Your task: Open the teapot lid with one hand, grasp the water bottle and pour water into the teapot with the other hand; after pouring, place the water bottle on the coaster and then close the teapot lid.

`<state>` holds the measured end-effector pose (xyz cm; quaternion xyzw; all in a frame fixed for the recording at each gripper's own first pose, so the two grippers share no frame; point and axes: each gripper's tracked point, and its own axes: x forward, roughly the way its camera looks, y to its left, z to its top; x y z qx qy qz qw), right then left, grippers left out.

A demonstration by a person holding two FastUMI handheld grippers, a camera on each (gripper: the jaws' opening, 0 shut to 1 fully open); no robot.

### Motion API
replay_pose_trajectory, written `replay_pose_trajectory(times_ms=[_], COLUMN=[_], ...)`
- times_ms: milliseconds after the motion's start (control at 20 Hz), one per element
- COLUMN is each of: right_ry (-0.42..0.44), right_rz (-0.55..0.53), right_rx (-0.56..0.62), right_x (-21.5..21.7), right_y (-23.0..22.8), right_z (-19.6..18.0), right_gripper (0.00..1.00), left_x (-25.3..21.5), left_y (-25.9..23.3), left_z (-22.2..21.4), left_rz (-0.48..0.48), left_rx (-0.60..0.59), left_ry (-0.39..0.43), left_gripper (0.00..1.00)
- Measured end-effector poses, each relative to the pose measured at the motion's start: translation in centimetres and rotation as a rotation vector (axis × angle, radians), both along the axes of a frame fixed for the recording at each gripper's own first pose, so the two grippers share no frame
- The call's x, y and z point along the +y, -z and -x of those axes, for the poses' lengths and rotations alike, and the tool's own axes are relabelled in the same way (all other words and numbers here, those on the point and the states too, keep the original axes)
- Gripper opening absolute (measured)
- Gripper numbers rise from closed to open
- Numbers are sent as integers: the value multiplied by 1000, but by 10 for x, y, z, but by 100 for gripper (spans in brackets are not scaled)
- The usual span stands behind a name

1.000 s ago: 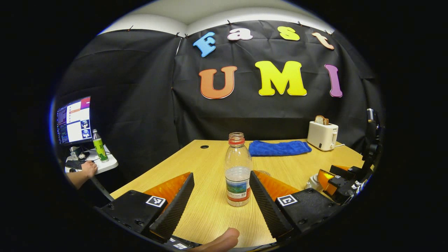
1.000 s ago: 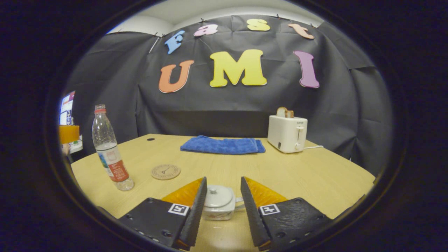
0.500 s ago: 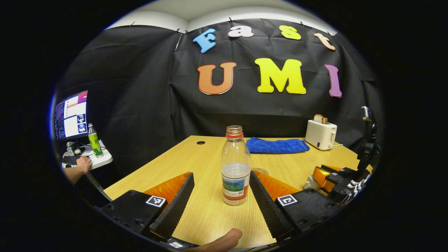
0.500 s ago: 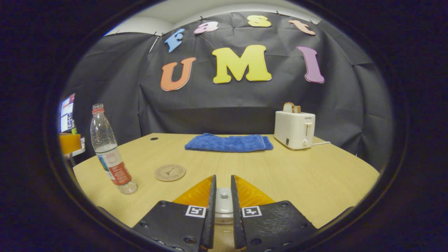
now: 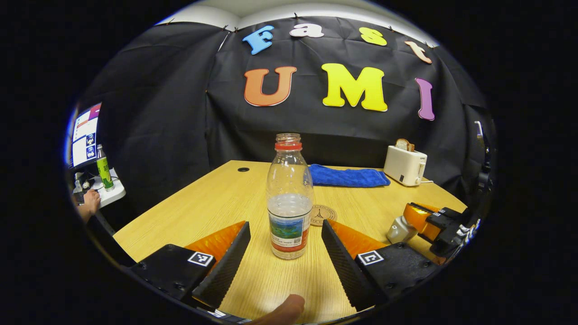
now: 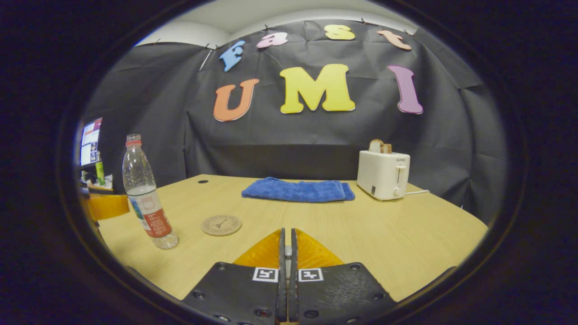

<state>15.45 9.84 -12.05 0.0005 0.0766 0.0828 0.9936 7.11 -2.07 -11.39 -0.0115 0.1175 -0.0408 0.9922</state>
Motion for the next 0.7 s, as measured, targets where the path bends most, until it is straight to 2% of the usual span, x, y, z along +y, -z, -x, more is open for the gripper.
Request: replay_pose_trajectory(times_ms=[200,300,350,450,600,700], right_ry=[-32,-11,4,13,20,28], right_rz=[-59,-46,-39,-47,-57,-30], right_rx=[17,22,22,29,40,24], right_x=[-8,-19,-26,-34,-44,-49], right_y=[-9,-10,-9,-8,-8,-10], right_z=[9,12,15,20,26,32], right_gripper=[1,1,1,2,1,2], left_x=[-4,-7,-2,3,-5,-3], left_y=[12,22,22,15,2,3], left_z=[-17,-27,-31,-39,-53,-63], left_rz=[-11,11,22,49,86,91], left_rx=[-24,-20,-23,-68,-156,-178], left_ry=[29,51,37,29,79,81], left_gripper=[100,98,98,97,97,96])
